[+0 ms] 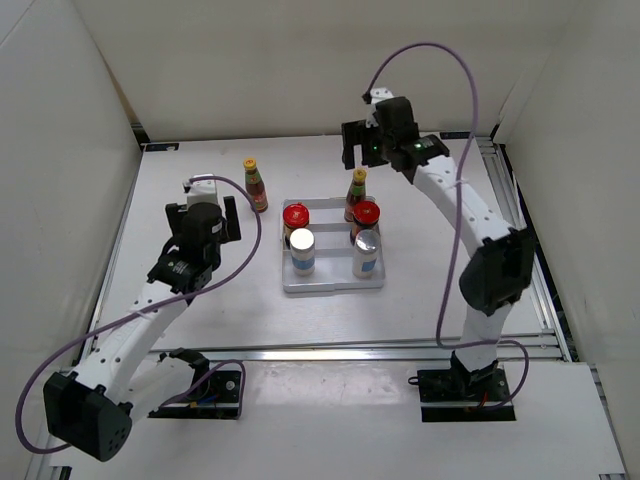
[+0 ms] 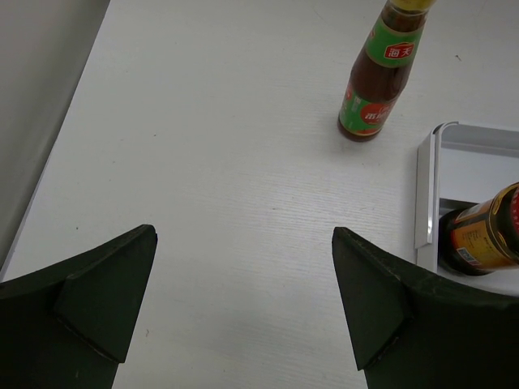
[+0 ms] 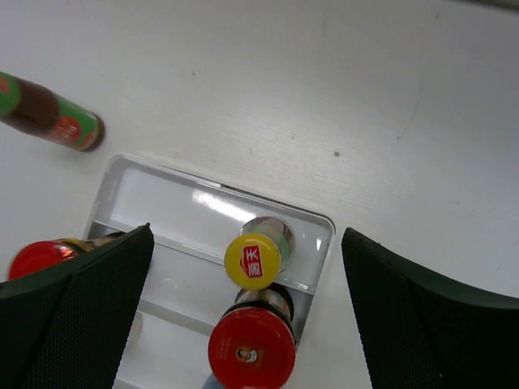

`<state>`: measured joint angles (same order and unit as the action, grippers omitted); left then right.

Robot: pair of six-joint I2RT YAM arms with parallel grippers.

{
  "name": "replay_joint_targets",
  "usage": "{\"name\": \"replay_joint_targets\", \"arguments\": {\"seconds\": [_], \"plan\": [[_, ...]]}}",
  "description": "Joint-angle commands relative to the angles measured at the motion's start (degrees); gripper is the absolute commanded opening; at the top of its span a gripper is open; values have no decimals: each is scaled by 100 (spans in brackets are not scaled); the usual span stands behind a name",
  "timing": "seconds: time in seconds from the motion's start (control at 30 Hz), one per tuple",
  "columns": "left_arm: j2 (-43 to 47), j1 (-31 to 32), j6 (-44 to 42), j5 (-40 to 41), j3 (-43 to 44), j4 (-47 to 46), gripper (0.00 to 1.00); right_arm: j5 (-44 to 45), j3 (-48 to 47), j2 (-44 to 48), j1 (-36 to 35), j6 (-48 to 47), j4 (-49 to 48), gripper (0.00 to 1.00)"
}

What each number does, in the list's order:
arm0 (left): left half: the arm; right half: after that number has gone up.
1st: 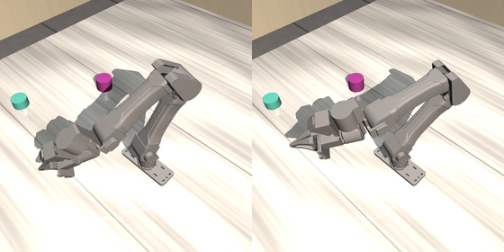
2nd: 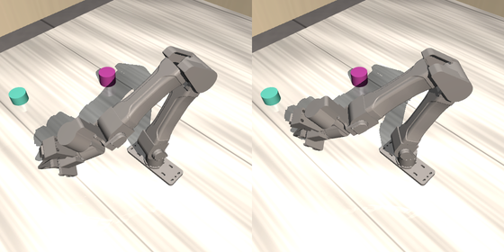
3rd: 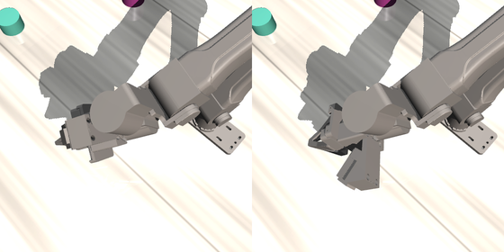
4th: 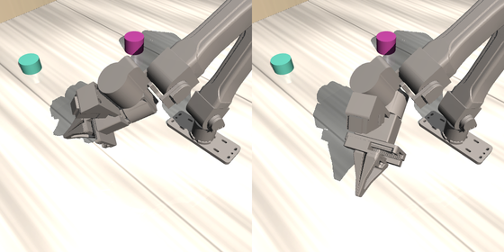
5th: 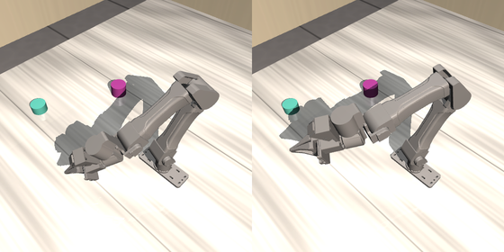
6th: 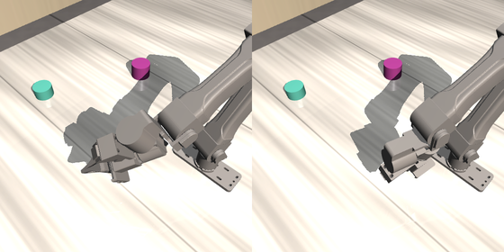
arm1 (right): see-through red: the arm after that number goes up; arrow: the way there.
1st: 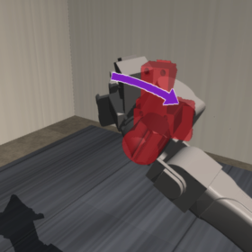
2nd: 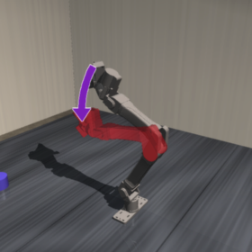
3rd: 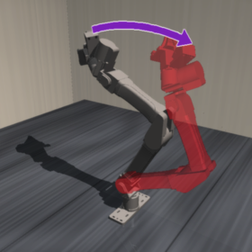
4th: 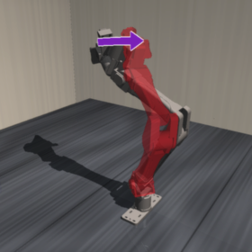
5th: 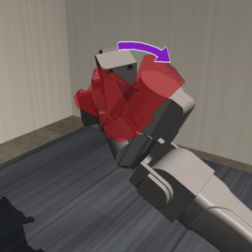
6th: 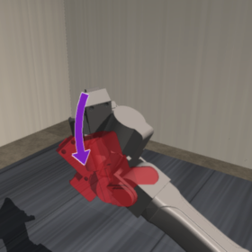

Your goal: Organize the condiment bottles

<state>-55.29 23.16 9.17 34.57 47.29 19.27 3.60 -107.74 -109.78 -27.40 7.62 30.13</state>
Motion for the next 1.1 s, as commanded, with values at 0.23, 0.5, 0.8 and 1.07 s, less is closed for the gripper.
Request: {"name": "replay_joint_targets", "arguments": {"seconds": [0.23, 0.5, 0.8, 1.07], "plan": [[-860, -495, 408, -1923, 709, 86, 100, 238, 2115, 3004, 68, 240, -596, 100], [-2064, -716, 155, -2270, 1134, -1679, 100, -122, 3594, 4438, 121, 653, -518, 100], [-3338, -663, -231, -2657, 1792, -2313, 100, -70, 3883, 4974, 173, 478, -200, 100], [-4446, -663, -398, -2385, 2434, -2428, 100, -183, 3884, 5080, 173, 364, -86, 100]]}}
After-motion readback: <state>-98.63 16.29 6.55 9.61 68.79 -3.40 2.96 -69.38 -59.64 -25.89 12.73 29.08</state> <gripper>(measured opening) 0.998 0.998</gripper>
